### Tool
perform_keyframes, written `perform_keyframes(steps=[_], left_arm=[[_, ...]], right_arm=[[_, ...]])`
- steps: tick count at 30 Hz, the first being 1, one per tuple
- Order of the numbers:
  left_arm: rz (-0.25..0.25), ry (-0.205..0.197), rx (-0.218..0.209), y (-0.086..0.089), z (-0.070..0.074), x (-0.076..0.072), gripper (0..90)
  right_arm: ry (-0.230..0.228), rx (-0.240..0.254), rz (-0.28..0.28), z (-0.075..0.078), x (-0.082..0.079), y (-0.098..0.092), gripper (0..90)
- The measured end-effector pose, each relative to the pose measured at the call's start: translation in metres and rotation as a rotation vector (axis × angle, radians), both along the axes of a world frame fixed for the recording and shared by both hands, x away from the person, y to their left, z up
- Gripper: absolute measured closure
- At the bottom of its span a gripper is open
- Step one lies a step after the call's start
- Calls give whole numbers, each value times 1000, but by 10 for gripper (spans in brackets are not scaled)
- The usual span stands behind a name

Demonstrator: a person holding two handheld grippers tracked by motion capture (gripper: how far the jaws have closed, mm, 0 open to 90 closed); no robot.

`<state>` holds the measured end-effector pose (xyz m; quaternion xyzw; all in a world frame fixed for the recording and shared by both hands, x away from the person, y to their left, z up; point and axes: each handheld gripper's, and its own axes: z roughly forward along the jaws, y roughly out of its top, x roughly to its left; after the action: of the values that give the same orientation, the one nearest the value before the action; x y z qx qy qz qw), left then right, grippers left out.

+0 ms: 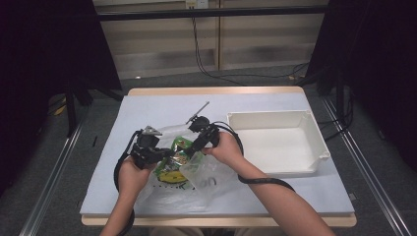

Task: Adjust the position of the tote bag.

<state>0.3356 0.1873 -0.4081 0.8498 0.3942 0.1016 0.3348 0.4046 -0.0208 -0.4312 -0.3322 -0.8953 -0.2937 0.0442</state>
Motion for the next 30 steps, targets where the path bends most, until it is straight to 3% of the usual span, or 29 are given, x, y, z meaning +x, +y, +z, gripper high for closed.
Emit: perform_keyframes(steps=[2, 4, 6, 7, 8, 11, 13, 17, 20, 24, 26, 28, 30], left_arm=[[10, -14, -14, 2, 0, -1, 893], [10, -10, -2, 4, 1, -1, 895], [16, -17, -2, 6, 0, -1, 897], [25, -18, -6, 6, 0, -1, 896], [35, -19, -15, 7, -1, -1, 894], [35, 6, -20, 12, -1, 1, 849], [42, 17, -28, 16, 2, 2, 663], [52, 11, -27, 18, 5, 2, 460], [39, 36, -11, 16, 3, 3, 332], [0, 29, 0, 11, 4, 2, 305], [0, 17, -11, 8, 6, 1, 297], [-22, 14, -44, 5, 7, 1, 317], [-53, 17, -47, 2, 6, 3, 337]], right_arm=[[39, 34, 21, -1, 1, 0, 339], [55, 38, 40, -1, 0, 0, 472], [100, 70, 82, -1, 0, -1, 561], [103, 71, 76, 0, -2, -1, 665], [109, 87, 100, 2, -3, -1, 700], [81, 97, 112, 12, -7, -3, 762], [65, 108, 111, 18, -9, -5, 775], [32, 109, 111, 28, -13, -9, 787], [-14, 104, 118, 37, -17, -10, 789], [-65, 67, 143, 46, -20, -10, 788], [-80, 61, 164, 47, -22, -9, 788], [-98, 57, 189, 48, -25, -7, 785], [-108, 60, 204, 49, -27, -5, 784]])
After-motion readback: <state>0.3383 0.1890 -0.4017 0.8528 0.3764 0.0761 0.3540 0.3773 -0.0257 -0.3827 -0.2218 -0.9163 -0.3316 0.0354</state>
